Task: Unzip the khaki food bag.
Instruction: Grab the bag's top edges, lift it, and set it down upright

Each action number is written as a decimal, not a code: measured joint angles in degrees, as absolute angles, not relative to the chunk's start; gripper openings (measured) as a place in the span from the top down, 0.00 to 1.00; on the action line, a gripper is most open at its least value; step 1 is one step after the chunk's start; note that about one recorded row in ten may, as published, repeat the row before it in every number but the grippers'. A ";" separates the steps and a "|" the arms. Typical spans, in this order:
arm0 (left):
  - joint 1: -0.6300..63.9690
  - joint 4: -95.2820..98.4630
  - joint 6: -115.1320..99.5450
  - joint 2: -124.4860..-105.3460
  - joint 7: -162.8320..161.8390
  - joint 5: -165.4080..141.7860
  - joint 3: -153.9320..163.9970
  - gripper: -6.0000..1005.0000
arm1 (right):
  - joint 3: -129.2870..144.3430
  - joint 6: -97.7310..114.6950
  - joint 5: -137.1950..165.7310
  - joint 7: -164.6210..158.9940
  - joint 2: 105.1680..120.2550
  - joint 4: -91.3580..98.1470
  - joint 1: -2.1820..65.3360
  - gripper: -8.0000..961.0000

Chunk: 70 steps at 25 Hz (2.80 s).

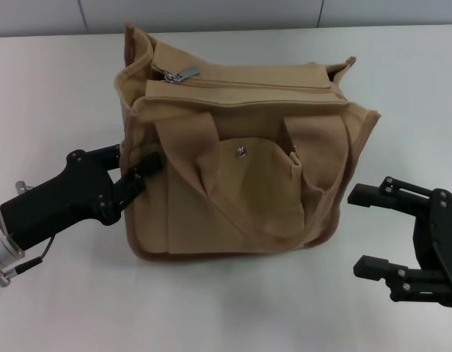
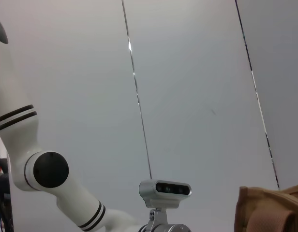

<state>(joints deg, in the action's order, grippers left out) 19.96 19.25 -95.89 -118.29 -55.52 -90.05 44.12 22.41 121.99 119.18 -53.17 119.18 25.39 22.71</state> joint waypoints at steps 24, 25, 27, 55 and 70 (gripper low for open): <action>21.78 26.89 -103.75 -116.64 -55.92 -90.06 41.52 0.87 | 22.41 121.89 119.18 -53.17 119.18 25.25 22.54 0.17; 22.33 27.20 -103.55 -116.46 -55.94 -90.06 40.68 0.88 | 22.41 121.89 119.18 -53.17 119.17 25.09 22.54 0.17; 23.88 28.41 -102.69 -115.54 -55.95 -90.06 39.74 0.88 | 22.41 121.70 119.18 -52.17 119.18 23.72 22.98 0.17; 24.62 31.39 -103.88 -118.60 -33.92 -90.98 43.31 0.91 | 22.46 110.11 110.06 -51.62 119.18 14.88 27.89 0.17; 25.21 30.14 -105.86 -118.81 -31.75 -90.72 51.97 0.91 | 23.02 109.44 110.54 -52.47 118.97 16.74 27.98 0.18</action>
<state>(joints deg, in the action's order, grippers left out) 25.21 30.14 -105.86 -118.81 -31.75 -90.72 51.97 23.02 109.44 110.54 -52.47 118.97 16.74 27.98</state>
